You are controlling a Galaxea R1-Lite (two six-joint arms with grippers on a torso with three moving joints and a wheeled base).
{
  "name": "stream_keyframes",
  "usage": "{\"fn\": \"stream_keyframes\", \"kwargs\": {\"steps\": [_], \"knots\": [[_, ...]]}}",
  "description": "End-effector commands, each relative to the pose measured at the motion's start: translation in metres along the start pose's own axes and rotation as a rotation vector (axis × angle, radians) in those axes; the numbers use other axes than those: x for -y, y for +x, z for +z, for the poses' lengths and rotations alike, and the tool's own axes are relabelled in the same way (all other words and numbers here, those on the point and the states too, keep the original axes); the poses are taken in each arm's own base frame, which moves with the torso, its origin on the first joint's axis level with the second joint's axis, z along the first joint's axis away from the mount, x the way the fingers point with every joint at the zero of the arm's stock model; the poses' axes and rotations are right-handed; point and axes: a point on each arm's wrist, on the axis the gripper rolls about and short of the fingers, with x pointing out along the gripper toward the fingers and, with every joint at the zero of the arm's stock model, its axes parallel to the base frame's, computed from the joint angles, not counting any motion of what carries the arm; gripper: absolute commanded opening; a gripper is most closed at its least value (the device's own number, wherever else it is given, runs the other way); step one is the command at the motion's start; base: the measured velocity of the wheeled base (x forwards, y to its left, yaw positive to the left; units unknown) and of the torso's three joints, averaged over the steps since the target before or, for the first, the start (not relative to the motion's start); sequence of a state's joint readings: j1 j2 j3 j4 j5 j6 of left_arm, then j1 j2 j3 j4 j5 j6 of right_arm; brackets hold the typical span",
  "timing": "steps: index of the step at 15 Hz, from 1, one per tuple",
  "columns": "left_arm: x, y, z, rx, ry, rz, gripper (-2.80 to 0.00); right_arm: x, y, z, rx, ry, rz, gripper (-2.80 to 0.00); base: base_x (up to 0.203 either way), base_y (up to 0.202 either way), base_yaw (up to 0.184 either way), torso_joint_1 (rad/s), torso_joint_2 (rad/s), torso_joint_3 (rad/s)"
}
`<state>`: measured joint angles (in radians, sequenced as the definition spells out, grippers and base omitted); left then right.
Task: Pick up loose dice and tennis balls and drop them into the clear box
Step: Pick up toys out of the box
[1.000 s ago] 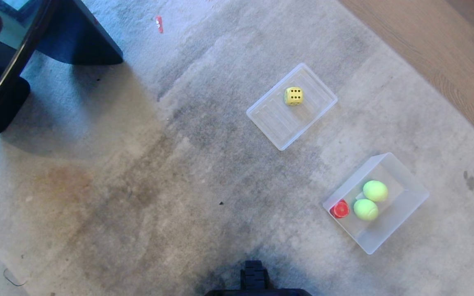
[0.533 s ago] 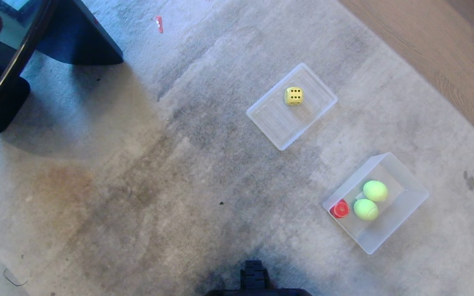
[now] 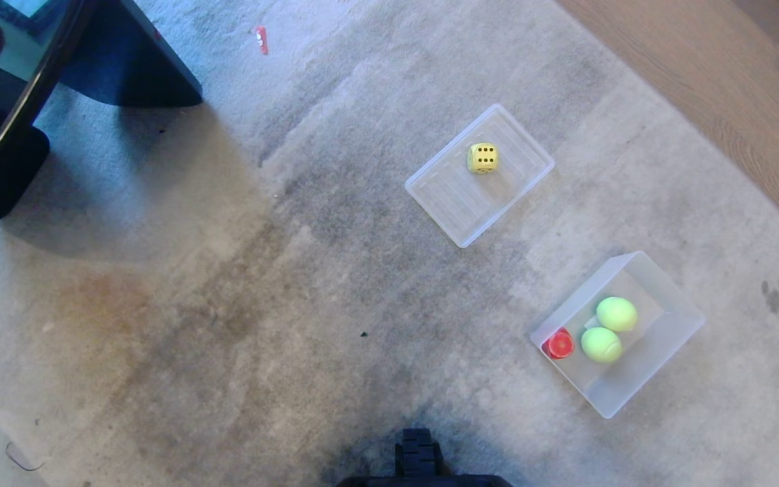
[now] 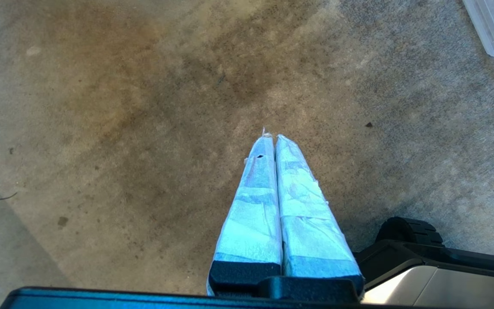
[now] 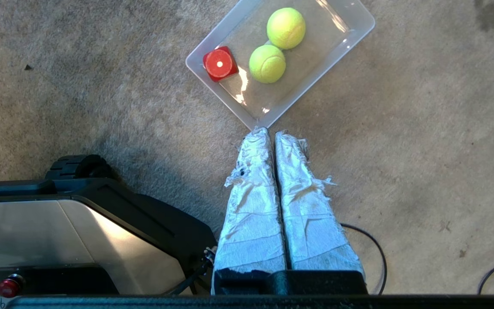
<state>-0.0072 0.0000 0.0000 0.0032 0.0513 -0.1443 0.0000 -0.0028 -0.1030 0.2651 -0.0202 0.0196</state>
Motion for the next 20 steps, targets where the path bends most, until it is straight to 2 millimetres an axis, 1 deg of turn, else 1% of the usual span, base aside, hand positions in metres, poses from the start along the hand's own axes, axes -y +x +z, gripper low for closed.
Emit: {"fn": "stream_keyframes", "kwargs": {"steps": [1,20], "knots": [[0.0000,0.0000,0.0000,0.000,-0.001,0.000,-2.80,0.0000,0.0002,-0.0003,-0.006,0.000,-0.001,-2.80,0.000,0.000,0.000,0.000,0.00,0.000],[0.0001,0.0000,-0.0002,-0.002,0.012,-0.004,-2.80,-0.0001,0.0002,-0.0003,-0.006,-0.018,0.004,-2.80,0.000,0.000,0.000,0.000,0.00,0.000]]}}
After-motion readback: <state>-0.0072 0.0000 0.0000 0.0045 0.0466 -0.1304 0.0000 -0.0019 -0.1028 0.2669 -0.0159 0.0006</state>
